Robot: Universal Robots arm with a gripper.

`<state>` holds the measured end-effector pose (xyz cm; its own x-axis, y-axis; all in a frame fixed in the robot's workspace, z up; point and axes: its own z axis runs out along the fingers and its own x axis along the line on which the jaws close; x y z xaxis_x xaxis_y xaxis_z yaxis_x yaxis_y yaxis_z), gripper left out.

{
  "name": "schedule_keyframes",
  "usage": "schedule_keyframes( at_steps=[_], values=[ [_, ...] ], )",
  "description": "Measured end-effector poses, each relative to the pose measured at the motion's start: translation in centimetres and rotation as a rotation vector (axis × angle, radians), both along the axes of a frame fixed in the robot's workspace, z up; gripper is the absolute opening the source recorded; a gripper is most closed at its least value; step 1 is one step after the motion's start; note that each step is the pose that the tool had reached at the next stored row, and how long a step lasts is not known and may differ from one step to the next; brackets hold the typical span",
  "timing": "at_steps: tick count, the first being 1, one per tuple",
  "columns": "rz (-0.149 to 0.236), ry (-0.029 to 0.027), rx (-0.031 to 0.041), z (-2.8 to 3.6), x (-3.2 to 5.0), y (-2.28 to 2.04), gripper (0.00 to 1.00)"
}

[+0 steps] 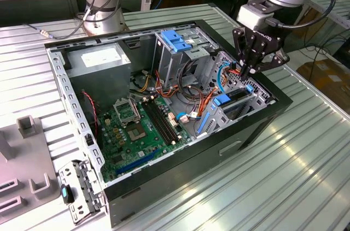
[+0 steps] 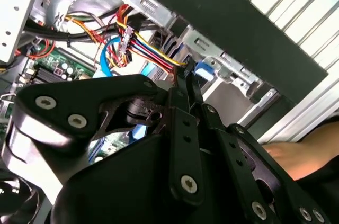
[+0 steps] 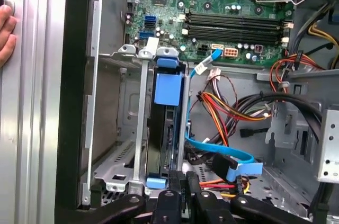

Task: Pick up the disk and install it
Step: 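Insert the first disk wire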

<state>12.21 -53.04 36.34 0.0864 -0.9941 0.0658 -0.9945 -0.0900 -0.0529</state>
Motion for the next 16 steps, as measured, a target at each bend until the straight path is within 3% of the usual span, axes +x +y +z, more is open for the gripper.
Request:
schedule_keyframes(
  at_steps=[2,4,7,9,12,14,16],
  values=[
    [-0.019,-0.0001,0.0001,-0.07,-0.14,0.0,0.17],
    [-0.063,-0.0001,-0.0003,-0.14,-0.15,0.0,0.17],
    [-0.075,0.0001,0.004,-0.18,-0.18,0.0,0.17],
    [-0.076,0.0005,0.0163,-0.19,-0.25,-0.01,0.17],
    [-0.076,0.0014,0.0409,-0.24,-0.33,-0.06,0.17],
    [-0.076,-0.0016,0.0443,-0.34,-0.64,-0.13,0.17],
    [-0.076,-0.0118,0.0455,-0.38,-1.02,-0.17,0.17]
  ],
)
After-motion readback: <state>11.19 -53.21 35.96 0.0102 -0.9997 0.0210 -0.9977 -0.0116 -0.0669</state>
